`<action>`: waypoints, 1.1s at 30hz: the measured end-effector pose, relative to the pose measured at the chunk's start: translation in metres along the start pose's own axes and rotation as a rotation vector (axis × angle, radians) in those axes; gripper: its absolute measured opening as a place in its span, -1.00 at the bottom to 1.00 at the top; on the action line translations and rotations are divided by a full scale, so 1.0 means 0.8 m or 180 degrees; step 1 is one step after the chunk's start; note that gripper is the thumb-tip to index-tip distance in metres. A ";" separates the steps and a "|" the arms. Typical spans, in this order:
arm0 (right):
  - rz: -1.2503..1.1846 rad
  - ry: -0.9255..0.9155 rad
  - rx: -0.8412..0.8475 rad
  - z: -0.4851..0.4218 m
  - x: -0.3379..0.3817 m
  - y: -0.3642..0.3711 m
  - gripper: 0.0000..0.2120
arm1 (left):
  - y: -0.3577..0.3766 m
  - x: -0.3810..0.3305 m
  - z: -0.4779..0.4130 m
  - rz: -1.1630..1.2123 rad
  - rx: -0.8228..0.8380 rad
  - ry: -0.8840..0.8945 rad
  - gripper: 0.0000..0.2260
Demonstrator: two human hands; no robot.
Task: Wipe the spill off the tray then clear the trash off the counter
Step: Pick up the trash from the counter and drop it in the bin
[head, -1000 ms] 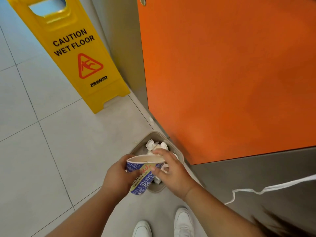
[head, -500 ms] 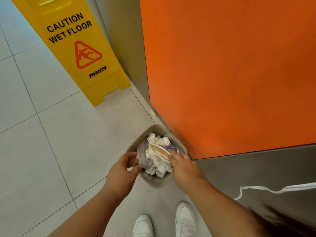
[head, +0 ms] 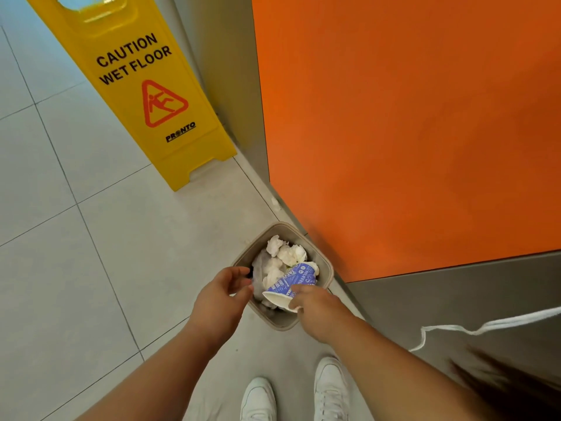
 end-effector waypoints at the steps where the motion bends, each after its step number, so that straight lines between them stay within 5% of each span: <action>1: -0.0388 0.0035 -0.0169 0.008 0.001 -0.015 -0.71 | -0.005 -0.010 0.003 0.0016 0.0003 0.0021 -0.80; 10: -0.1949 -0.0178 -0.0884 0.166 0.049 -0.182 -0.77 | -0.072 -0.155 0.074 -0.0145 0.0208 0.0488 -0.86; 22: -0.2236 -0.1032 -0.1776 0.505 0.065 -0.365 -0.79 | -0.116 -0.383 0.207 -0.0224 0.0943 0.1711 -0.87; 33: -0.2655 -0.0250 -0.2653 0.675 -0.071 -0.394 -0.81 | -0.069 -0.522 0.314 -0.0061 0.1699 0.2510 -0.85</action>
Point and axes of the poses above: each hand's wrist, its own z-axis away from the middle knuckle, its own y-axis out of the palm, x = y × z, the point moved 3 cm from there along -z, towards the middle knuckle, and after that the axes turned 12 degrees about y, right-handed, at the moved point
